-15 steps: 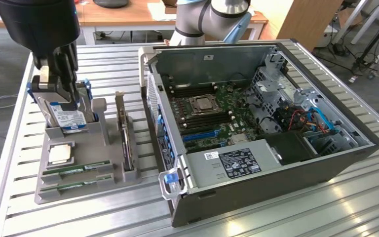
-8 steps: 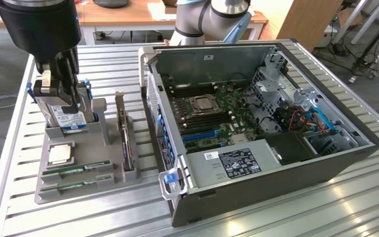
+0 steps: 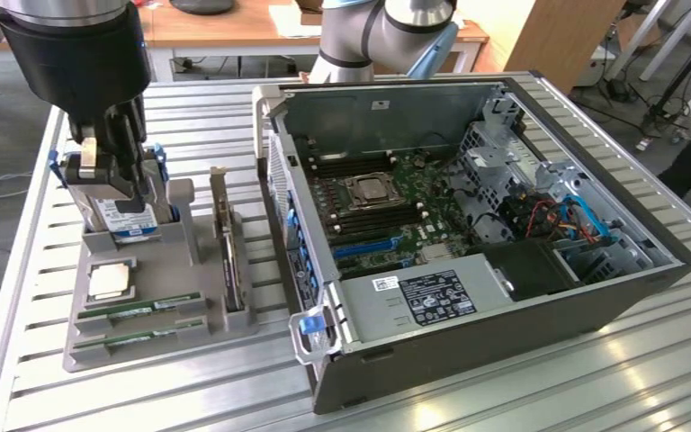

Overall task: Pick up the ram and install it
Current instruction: 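Pick up the ram and move it above insertion slot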

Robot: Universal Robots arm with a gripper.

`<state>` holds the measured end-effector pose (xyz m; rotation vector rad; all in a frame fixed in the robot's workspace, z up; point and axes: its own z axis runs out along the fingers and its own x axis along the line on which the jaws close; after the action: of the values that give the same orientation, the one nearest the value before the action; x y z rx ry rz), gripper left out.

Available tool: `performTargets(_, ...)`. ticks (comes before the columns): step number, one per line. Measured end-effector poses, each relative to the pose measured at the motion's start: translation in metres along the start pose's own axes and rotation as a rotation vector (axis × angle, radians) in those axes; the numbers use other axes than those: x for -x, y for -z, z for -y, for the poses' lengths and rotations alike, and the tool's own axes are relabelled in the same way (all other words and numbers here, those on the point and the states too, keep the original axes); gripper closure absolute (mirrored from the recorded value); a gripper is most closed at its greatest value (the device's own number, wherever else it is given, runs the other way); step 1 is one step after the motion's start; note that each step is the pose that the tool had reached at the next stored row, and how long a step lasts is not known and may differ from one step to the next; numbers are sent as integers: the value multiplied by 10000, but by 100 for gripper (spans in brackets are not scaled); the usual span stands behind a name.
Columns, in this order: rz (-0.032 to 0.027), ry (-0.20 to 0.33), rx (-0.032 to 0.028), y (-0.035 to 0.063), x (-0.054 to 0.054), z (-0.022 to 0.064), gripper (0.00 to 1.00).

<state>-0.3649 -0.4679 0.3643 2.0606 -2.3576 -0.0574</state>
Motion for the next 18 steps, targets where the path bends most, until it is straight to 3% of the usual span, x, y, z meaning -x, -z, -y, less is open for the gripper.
performTargets(18,0,-1,0,-53,-1,2,70)
